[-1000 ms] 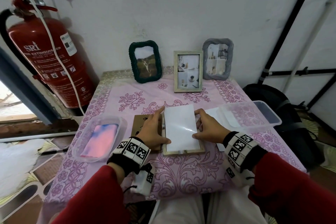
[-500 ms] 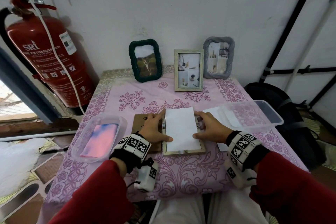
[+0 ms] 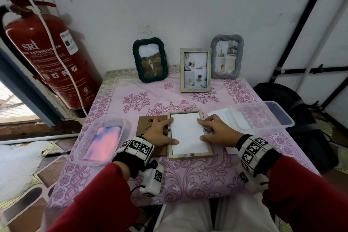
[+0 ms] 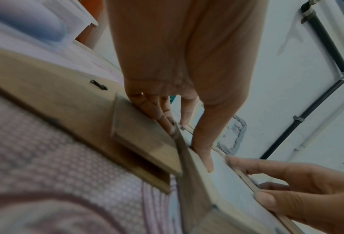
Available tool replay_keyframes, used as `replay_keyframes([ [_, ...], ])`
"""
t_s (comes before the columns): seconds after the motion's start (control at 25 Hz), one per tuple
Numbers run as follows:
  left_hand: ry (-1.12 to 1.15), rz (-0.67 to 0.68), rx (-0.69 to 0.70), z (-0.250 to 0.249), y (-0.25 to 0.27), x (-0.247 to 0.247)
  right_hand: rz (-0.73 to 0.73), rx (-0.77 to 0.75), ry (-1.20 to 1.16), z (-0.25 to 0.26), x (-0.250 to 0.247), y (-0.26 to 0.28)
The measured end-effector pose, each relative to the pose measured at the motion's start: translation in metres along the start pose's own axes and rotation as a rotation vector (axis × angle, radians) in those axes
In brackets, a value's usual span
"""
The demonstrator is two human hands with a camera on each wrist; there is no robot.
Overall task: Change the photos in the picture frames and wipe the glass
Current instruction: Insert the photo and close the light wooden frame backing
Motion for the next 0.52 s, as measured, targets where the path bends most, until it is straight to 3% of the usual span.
replay_keyframes([
  [0.28, 0.134, -0.047, 0.03, 0.001, 0.002, -0.003, 0.019, -0.009, 0.021, 0.004, -0.003, 0.003],
  [0.4, 0.365, -0.243, 0.045, 0.002, 0.008, -0.016, 0.015, -0.009, 0.02, 0.004, -0.003, 0.005],
  [0.52, 0.259, -0.459, 0.023, 0.013, 0.016, -0.033, 0.026, -0.008, 0.015, 0.004, -0.004, 0.006],
])
Point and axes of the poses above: each hand's wrist, its own y-axis away from the middle knuckle, its own x-axis out of the palm, z = x × y, the point moved 4 cm from there along -y, towards the middle knuckle, and after that the axes turned 7 degrees about x, right-handed, at the moved point
